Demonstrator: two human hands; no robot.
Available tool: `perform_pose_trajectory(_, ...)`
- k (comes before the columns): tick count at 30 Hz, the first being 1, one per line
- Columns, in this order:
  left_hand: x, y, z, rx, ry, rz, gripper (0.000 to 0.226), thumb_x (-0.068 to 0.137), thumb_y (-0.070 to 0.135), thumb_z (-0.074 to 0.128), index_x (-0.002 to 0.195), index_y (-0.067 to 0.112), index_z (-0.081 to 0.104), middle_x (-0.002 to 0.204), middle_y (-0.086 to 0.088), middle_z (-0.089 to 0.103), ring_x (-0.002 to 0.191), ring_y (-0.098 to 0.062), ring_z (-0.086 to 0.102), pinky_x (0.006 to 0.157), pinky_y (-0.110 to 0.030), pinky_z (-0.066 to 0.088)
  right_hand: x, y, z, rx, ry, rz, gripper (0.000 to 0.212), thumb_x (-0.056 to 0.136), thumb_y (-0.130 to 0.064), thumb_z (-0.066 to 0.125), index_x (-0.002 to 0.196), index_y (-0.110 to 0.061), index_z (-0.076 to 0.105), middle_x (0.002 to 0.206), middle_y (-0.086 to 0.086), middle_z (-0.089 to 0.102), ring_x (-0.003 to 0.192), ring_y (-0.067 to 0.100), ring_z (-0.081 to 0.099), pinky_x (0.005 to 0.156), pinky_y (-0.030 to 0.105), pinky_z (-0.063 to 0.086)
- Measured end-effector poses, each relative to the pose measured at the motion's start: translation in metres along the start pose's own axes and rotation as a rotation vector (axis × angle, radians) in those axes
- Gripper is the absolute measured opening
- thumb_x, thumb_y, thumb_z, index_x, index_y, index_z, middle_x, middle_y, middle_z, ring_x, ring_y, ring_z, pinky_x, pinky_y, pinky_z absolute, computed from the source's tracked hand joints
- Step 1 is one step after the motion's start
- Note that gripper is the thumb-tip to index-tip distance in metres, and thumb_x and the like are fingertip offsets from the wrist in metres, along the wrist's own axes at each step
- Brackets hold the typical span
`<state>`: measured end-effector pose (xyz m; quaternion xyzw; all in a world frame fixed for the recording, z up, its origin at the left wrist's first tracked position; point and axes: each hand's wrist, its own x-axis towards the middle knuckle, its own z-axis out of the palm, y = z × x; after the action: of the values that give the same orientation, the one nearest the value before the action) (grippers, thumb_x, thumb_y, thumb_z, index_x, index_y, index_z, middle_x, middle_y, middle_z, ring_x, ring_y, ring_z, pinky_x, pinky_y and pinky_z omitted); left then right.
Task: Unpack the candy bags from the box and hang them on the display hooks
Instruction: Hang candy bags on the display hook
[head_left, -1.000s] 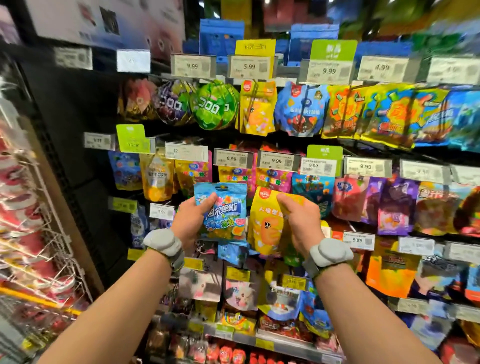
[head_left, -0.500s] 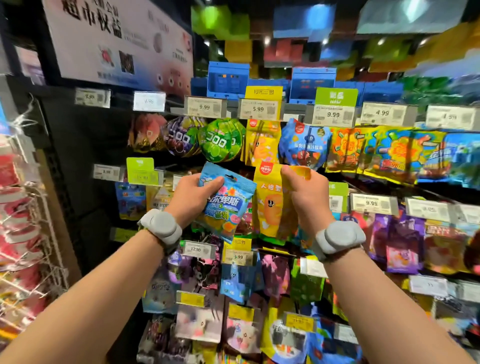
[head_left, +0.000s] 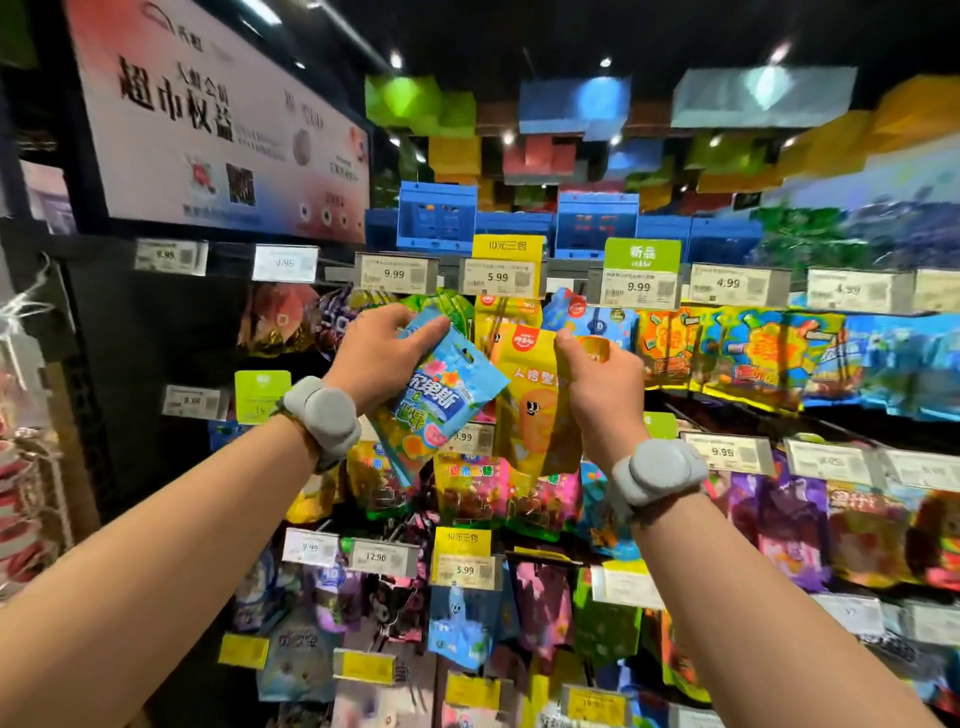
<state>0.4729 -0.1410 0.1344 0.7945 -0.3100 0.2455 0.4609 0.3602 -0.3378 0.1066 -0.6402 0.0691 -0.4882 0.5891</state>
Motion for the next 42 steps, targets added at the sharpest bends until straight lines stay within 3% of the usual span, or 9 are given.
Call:
perform_pose_trajectory(3, 0.013, 0.014, -0.004, 0.071, 0.022, 0.083, 0.038, 0.089, 0.053, 0.061, 0.103, 0.017, 0.065, 0.103, -0.003, 0.067, 0.096, -0.021, 0.061, 0.079, -0.031, 0.043, 0.002, -0.006, 0.000, 0.000, 0.003, -0.002, 0.040, 0.094, -0.020, 0.065, 0.059, -0.018, 0.045, 0.046, -0.013, 0.043, 0.048, 0.008, 0.036, 0.050, 0.025, 0.033)
perform_pose_trajectory(10, 0.034, 0.027, -0.005, 0.207, -0.066, 0.312, 0.048, 0.098, 0.046, 0.047, 0.139, 0.020, 0.050, 0.124, -0.009, 0.065, 0.111, -0.029, 0.060, 0.088, -0.037, 0.043, 0.007, -0.013, 0.001, -0.040, 0.020, 0.018, 0.037, 0.087, -0.036, 0.068, 0.060, -0.018, 0.049, 0.059, 0.005, 0.046, 0.059, 0.015, 0.039, 0.057, 0.035, 0.034)
perform_pose_trajectory(14, 0.040, 0.027, 0.000, 0.401, -0.140, 0.393, 0.052, 0.101, 0.046, 0.037, 0.151, 0.033, 0.030, 0.109, -0.012, 0.070, 0.094, -0.033, 0.063, 0.077, -0.040, 0.047, 0.011, -0.016, -0.001, -0.067, 0.023, 0.035, 0.038, 0.091, -0.033, 0.067, 0.060, -0.017, 0.050, 0.057, 0.000, 0.050, 0.056, 0.015, 0.042, 0.057, 0.031, 0.037)
perform_pose_trajectory(18, 0.044, 0.036, 0.003, 0.540, -0.128, 0.381, 0.060, 0.099, 0.053, 0.037, 0.154, 0.040, 0.016, 0.065, 0.002, 0.054, 0.058, -0.018, 0.048, 0.055, -0.033, 0.039, 0.013, -0.017, 0.000, -0.082, 0.021, 0.045, 0.034, 0.091, -0.033, 0.067, 0.065, -0.015, 0.055, 0.063, 0.004, 0.056, 0.059, 0.016, 0.047, 0.059, 0.034, 0.041)
perform_pose_trajectory(23, 0.050, 0.039, 0.010, 0.623, -0.091, 0.372, 0.065, 0.095, 0.060, 0.040, 0.153, 0.041, 0.016, 0.068, -0.002, 0.053, 0.063, -0.023, 0.051, 0.053, -0.033, 0.043, 0.016, -0.017, 0.000, -0.128, 0.042, 0.046, 0.038, 0.091, -0.035, 0.068, 0.070, -0.004, 0.061, 0.068, 0.006, 0.062, 0.064, 0.018, 0.053, 0.065, 0.046, 0.051)
perform_pose_trajectory(26, 0.050, 0.041, 0.010, 0.643, -0.087, 0.368, 0.064, 0.095, 0.058, 0.043, 0.152, 0.040, 0.019, 0.065, 0.001, 0.047, 0.062, -0.021, 0.049, 0.053, -0.031, 0.038, 0.019, -0.016, -0.002, -0.100, 0.039, 0.040, 0.035, 0.090, -0.034, 0.069, 0.063, -0.014, 0.059, 0.061, 0.001, 0.059, 0.060, 0.018, 0.052, 0.062, 0.042, 0.048)
perform_pose_trajectory(34, 0.061, 0.035, 0.010, 0.633, -0.067, 0.387, 0.057, 0.096, 0.057, 0.043, 0.149, 0.043, 0.029, 0.098, -0.009, 0.071, 0.079, -0.027, 0.061, 0.057, -0.032, 0.040, 0.023, -0.010, -0.004, -0.091, 0.020, 0.008, 0.026, 0.088, -0.031, 0.074, 0.078, -0.008, 0.070, 0.079, 0.013, 0.074, 0.067, 0.021, 0.063, 0.065, 0.041, 0.055)
perform_pose_trajectory(37, 0.066, 0.040, 0.002, 0.559, -0.140, 0.401, 0.053, 0.096, 0.055, 0.045, 0.146, 0.040, 0.039, 0.121, -0.005, 0.068, 0.099, -0.028, 0.063, 0.071, -0.036, 0.047, 0.025, -0.005, -0.001, -0.083, 0.021, 0.009, 0.032, 0.088, -0.031, 0.073, 0.076, -0.001, 0.068, 0.072, 0.016, 0.069, 0.063, 0.019, 0.058, 0.060, 0.038, 0.050)
perform_pose_trajectory(42, 0.074, 0.051, -0.011, 0.565, -0.235, 0.398, 0.047, 0.096, 0.053, 0.045, 0.141, 0.037, 0.049, 0.127, -0.003, 0.066, 0.101, -0.026, 0.063, 0.081, -0.034, 0.047, 0.031, 0.005, 0.013, -0.038, 0.042, 0.017, 0.031, 0.087, -0.027, 0.074, 0.067, -0.006, 0.064, 0.062, 0.004, 0.061, 0.061, 0.017, 0.051, 0.060, 0.037, 0.046)
